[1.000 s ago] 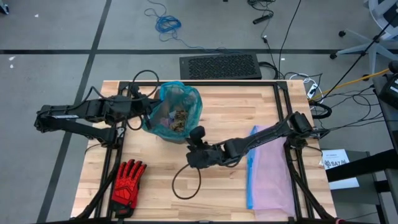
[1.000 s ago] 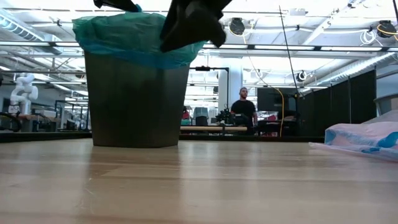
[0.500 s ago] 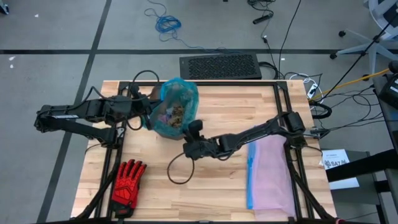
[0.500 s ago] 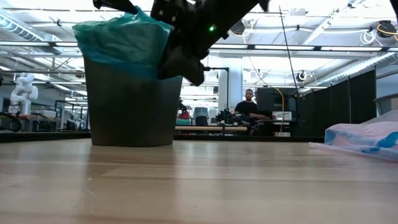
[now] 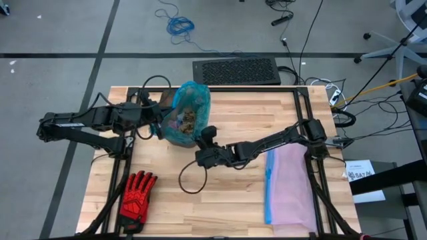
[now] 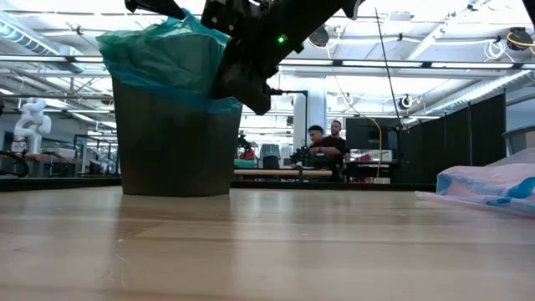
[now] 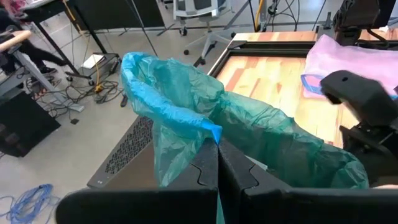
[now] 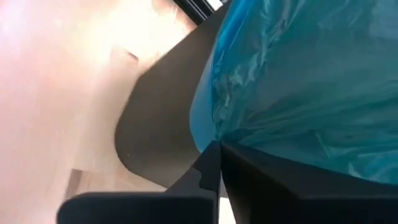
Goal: Place trash/remove bag and relplace
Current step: Remove the blue trash bag from the trash bin
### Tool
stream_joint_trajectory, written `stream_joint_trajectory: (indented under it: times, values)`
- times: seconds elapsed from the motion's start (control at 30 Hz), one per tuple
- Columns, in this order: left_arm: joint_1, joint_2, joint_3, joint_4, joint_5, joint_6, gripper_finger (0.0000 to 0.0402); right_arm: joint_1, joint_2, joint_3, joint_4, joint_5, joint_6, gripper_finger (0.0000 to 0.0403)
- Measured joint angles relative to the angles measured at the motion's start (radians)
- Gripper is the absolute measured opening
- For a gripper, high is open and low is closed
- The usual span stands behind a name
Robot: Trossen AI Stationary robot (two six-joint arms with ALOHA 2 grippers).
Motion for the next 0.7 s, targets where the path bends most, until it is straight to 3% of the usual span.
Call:
stream_joint_trajectory:
  times: [0.17, 0.27, 0.43, 0.57, 0.7]
  values:
    - [0.000, 0.000, 0.000, -0.004, 0.000, 0.000, 0.0000, 0.063, -0.033, 0.020, 0.002, 0.130, -0.144, 0.0000]
    - [0.000, 0.000, 0.000, -0.006, 0.000, 0.000, 0.0000, 0.087, -0.069, 0.026, -0.008, 0.096, -0.153, 0.0000]
    - [0.000, 0.000, 0.000, -0.007, 0.000, -0.001, 0.0000, 0.077, -0.057, 0.027, -0.127, 0.018, -0.021, 0.0011]
    - [0.000, 0.000, 0.000, -0.011, 0.000, -0.005, 0.0000, 0.062, -0.006, 0.025, -0.168, 0.026, 0.023, 0.0044]
    - [0.000, 0.000, 0.000, -0.011, 0.000, -0.005, 0.0000, 0.050, 0.034, 0.026, -0.083, 0.077, -0.014, 0.0081]
